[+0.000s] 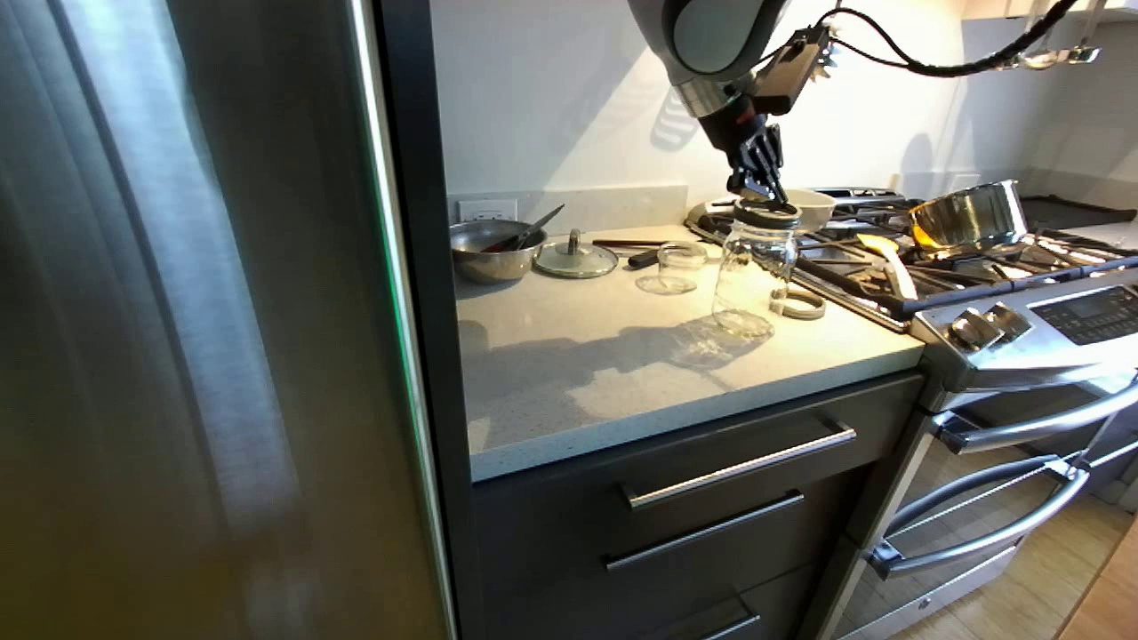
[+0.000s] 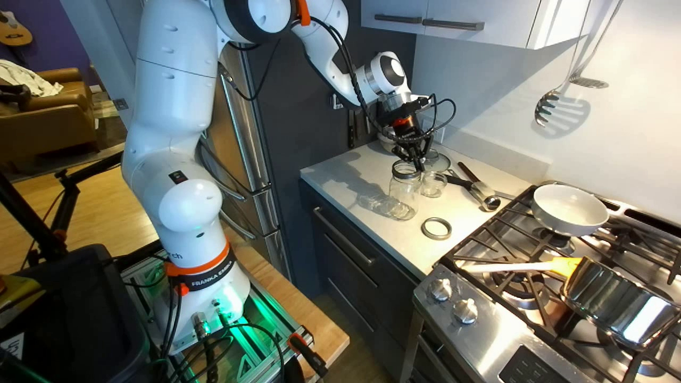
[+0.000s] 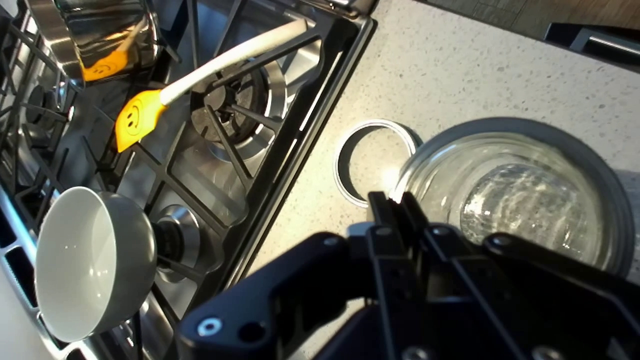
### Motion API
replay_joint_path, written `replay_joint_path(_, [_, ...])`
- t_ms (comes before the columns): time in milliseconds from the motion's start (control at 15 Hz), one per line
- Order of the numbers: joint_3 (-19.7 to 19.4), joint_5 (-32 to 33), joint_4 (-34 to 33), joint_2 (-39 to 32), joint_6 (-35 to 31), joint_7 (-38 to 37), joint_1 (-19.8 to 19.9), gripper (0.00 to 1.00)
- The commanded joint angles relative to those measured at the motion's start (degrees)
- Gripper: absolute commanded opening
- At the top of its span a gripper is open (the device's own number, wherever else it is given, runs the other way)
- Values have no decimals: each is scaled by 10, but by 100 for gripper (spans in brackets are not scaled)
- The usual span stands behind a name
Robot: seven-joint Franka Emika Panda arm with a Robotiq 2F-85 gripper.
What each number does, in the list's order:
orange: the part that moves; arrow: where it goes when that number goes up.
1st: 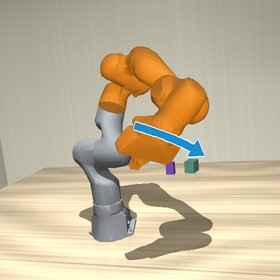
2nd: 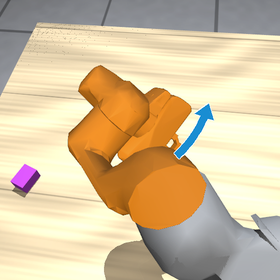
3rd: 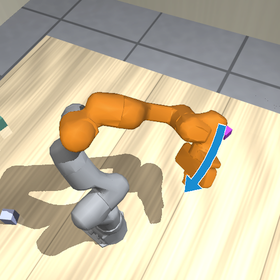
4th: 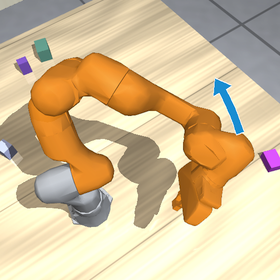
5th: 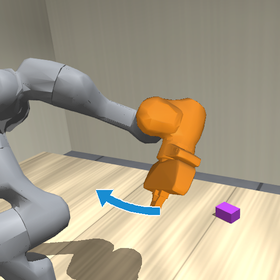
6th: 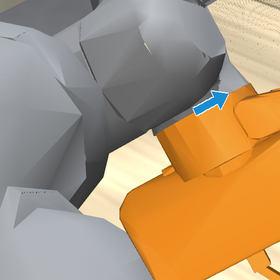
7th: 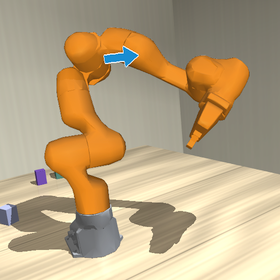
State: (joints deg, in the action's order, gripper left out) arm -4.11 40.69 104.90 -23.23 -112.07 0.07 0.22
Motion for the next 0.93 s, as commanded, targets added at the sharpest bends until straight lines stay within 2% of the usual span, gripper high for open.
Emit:
replay_joint_path(0, [3, -25, -3, -5, -3, 13, 12, 2])
replay_joint_path(867, [1, -41, -15, 0, 25, 34, 8, 2])
